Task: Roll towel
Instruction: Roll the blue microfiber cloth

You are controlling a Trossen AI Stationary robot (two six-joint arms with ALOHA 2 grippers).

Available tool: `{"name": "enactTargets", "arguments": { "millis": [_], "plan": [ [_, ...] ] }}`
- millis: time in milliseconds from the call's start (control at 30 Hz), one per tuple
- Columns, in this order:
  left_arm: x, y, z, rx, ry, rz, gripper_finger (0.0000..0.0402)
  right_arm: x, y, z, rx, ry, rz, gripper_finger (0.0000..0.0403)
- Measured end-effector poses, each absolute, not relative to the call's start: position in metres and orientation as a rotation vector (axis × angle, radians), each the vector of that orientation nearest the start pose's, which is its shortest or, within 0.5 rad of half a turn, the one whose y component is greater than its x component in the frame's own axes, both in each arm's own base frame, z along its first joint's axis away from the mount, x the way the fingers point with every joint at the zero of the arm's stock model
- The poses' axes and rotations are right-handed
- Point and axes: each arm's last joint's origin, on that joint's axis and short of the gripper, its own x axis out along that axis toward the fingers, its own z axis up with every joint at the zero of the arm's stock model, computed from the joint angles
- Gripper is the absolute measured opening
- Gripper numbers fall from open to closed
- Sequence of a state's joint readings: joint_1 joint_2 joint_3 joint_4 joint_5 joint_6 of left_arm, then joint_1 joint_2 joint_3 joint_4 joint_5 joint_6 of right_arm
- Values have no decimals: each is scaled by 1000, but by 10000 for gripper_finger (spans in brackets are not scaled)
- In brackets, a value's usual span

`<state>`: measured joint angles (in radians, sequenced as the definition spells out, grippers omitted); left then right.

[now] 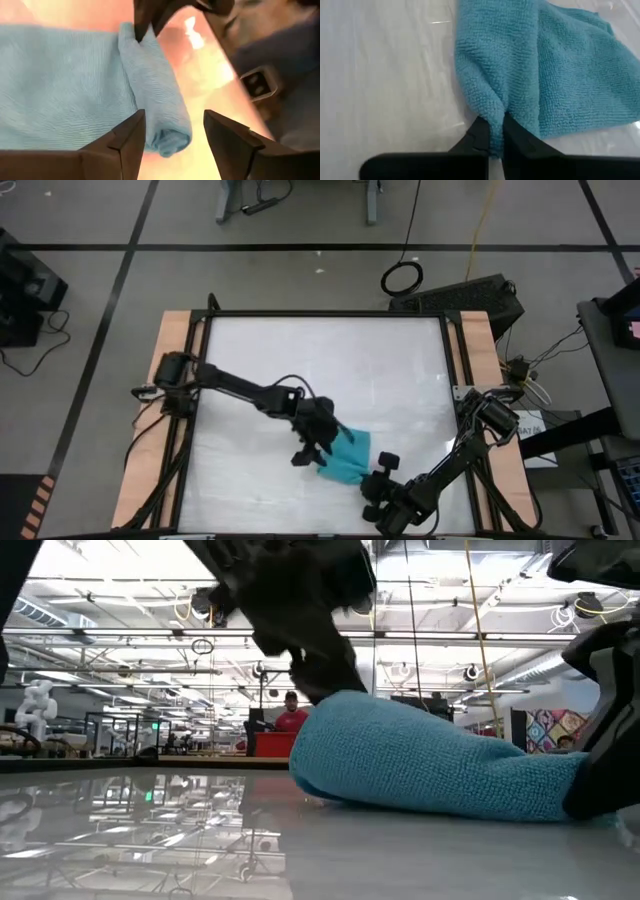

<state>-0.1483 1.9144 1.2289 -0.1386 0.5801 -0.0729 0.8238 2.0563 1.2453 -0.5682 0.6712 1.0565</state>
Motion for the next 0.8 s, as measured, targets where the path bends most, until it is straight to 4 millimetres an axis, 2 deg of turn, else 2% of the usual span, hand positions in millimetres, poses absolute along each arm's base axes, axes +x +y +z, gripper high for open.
{"name": "enactTargets", "arguments": {
  "millis": [133, 267, 400, 500, 633, 800],
  "plan": [
    [378, -100, 196, 71, 781, -657, 190, 268, 260, 112, 103, 894, -415, 12],
    [371, -127, 190, 295, 773, -629, 185, 271, 260, 114, 157, 899, -412, 18],
    [375, -144, 184, 439, 698, -564, 185, 277, 260, 115, 215, 899, -384, 19],
    [379, -148, 178, 494, 666, -534, 193, 281, 261, 116, 255, 892, -361, 19],
    [380, -145, 174, 495, 695, -549, 227, 283, 264, 117, 301, 876, -343, 19],
    [372, -140, 163, 439, 819, -669, 264, 284, 266, 117, 365, 851, -363, 20]
  ]
}}
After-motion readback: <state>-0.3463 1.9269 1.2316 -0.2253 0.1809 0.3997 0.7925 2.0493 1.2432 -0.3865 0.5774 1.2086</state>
